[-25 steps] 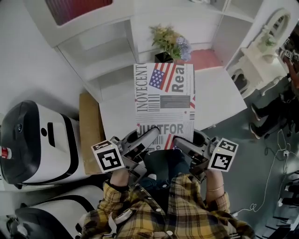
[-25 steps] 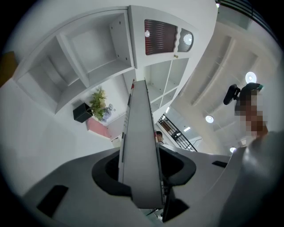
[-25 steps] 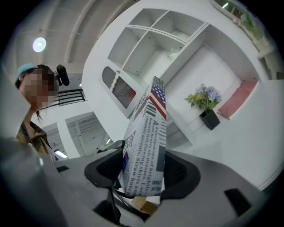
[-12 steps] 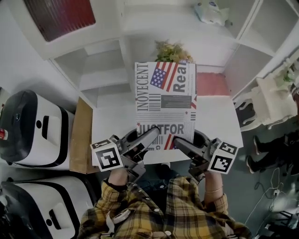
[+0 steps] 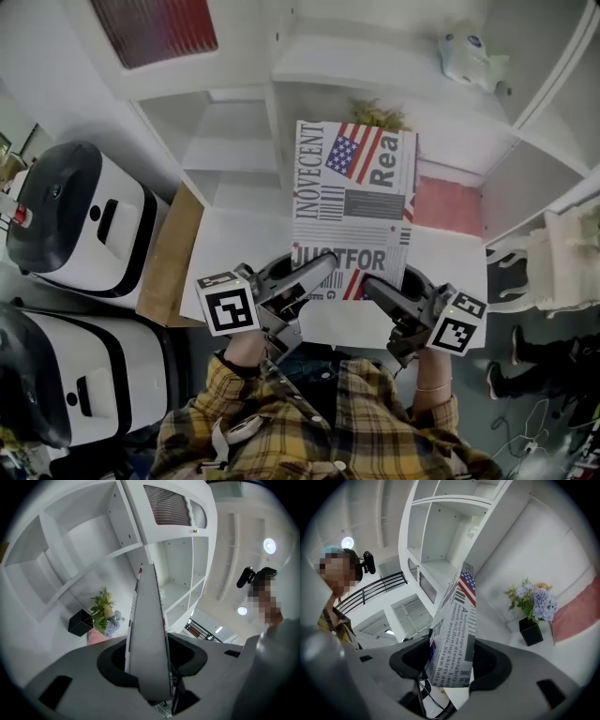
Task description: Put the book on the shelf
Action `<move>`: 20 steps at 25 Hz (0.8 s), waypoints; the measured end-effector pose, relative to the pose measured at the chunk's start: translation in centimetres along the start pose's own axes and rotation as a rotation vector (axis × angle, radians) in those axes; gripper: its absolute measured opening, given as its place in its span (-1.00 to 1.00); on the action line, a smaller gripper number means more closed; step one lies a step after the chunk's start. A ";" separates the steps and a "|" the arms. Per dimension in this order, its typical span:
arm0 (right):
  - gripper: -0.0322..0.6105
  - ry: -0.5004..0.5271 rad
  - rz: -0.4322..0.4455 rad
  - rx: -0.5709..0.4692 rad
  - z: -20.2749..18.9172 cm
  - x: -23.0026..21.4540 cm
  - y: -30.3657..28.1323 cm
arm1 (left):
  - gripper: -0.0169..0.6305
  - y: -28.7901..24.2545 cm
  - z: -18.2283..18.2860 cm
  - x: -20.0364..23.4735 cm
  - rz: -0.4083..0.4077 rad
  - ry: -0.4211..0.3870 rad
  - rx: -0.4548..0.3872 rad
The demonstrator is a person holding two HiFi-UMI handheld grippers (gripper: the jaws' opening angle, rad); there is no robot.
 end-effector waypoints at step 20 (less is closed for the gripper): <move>-0.09 0.023 0.007 -0.020 0.0 0.2 0.0 | -0.37 0.1 0.0 0.1 -0.008 0.012 -0.014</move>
Point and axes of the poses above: the fingertips, and each gripper's own axes: y backward along the fingers, x to its left, z out of its top, the point moved 5 cm from there along y, backward along the fingers, and after that the axes turned 14 degrees about z, right-handed, at the moved point
